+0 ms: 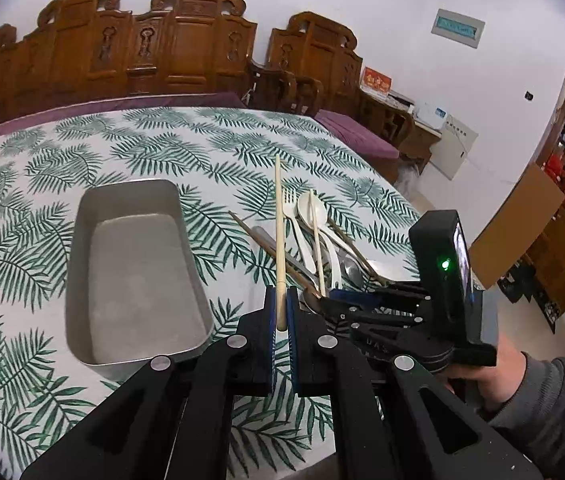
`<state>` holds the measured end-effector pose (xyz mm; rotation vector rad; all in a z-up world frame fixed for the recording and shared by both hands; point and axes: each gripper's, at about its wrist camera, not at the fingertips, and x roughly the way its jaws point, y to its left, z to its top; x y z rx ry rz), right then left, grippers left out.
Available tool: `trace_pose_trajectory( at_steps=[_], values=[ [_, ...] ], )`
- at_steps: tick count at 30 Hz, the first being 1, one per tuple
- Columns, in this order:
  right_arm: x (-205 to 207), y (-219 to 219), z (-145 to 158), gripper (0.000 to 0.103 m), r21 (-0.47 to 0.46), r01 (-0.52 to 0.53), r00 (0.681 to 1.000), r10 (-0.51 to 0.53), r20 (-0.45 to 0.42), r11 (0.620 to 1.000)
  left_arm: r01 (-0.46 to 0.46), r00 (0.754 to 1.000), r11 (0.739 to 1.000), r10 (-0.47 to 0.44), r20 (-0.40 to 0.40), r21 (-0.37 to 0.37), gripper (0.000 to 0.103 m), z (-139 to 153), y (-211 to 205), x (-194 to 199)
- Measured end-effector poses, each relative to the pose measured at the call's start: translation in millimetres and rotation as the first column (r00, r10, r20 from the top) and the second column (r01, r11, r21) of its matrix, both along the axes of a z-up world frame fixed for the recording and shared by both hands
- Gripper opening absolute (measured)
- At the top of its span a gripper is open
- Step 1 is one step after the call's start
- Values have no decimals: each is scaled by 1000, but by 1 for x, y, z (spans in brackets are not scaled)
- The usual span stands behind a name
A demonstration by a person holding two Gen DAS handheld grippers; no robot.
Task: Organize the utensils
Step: 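Lift the chopstick toward the grey tray with the left gripper while the right gripper grasps another chopstick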
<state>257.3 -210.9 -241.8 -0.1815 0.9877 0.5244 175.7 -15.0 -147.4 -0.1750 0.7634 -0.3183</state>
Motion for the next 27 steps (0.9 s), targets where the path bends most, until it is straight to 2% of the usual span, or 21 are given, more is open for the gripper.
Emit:
trace_pose_trajectory(
  at_steps=[1,3,7,13,22,27],
  values=[
    [0,0,0,7,-4,1,1000,-1,-4,1000,-2,1000,1000,2,3,-2,4,1,2,-1],
    [-1,3,0,6,-34,-9,1000,9,1,999,-11,1000,1000,11,7,-6,4,4,7,-4],
    [-3,6,2,6,-63,-24,1000,24,8,998,-34,999,999,35,26,-8,4,12,18,-14],
    [-12,5,24,6,-50,3,999,-1,44,999,-67,997,998,67,37,-9,4,17,40,-27],
    [-31,11,54,6,-62,2,994,4,108,998,-132,991,991,132,-19,-17,4,4,71,-25],
    [-38,15,69,6,-64,16,988,-6,157,998,-168,984,986,169,-62,23,4,-10,82,-17]
  ],
)
